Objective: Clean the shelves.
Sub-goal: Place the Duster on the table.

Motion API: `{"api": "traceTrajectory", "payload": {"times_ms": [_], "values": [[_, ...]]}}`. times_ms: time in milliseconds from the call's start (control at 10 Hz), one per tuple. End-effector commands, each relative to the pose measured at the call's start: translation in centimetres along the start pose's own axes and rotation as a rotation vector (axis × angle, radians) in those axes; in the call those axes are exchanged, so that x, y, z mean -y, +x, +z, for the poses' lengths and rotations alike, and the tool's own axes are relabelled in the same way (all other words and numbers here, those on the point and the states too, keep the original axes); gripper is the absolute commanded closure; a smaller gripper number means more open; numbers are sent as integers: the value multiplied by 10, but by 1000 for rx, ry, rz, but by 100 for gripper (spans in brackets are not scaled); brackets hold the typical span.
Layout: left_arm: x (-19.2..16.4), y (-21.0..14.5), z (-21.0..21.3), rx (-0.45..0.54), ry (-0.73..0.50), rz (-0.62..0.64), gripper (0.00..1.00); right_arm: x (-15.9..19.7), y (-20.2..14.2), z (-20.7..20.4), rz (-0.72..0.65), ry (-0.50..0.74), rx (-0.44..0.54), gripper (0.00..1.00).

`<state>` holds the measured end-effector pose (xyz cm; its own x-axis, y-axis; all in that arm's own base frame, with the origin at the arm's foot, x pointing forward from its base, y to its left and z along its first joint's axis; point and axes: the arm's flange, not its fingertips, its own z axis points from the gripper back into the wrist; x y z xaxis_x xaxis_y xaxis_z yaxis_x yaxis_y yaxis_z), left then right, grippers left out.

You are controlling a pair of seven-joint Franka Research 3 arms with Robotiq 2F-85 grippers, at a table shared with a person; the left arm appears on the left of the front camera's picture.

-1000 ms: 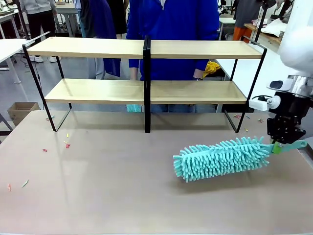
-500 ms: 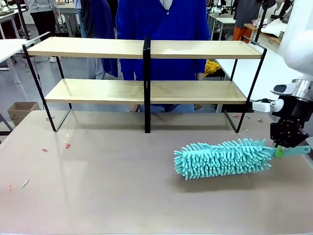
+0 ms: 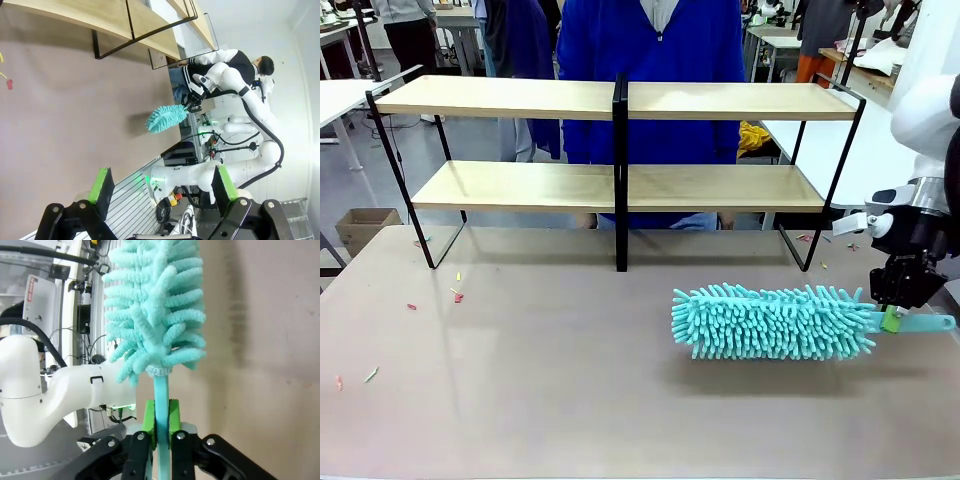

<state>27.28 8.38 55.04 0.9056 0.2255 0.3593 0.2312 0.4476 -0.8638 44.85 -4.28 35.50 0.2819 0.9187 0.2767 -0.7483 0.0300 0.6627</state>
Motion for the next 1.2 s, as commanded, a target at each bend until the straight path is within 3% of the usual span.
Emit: {"api": "traceTrajectory", "payload": {"times_ms": [0,100,200,400,500,600,900,1000,1100], "values": [[1,2,-2,7,-27,-22,0,-2,8,13,-39,-10,4,32],[1,2,-2,7,-27,-22,0,-3,6,18,-67,-30,-7,31],[1,2,-2,7,-27,-22,0,-4,-1,29,-101,-52,-3,0],[1,2,-2,7,-27,-22,0,-17,-28,79,-150,-224,64,0],[1,2,-2,7,-27,-22,0,-30,-37,102,-127,-282,115,8],[1,2,-2,7,-27,-22,0,-41,-42,114,-89,-294,155,0],[1,2,-2,7,-27,-22,0,-86,-20,102,-31,155,404,0],[1,2,-2,7,-27,-22,0,-101,-20,99,-51,159,595,0],[1,2,-2,7,-27,-22,0,-113,-19,97,-137,272,846,0]]}}
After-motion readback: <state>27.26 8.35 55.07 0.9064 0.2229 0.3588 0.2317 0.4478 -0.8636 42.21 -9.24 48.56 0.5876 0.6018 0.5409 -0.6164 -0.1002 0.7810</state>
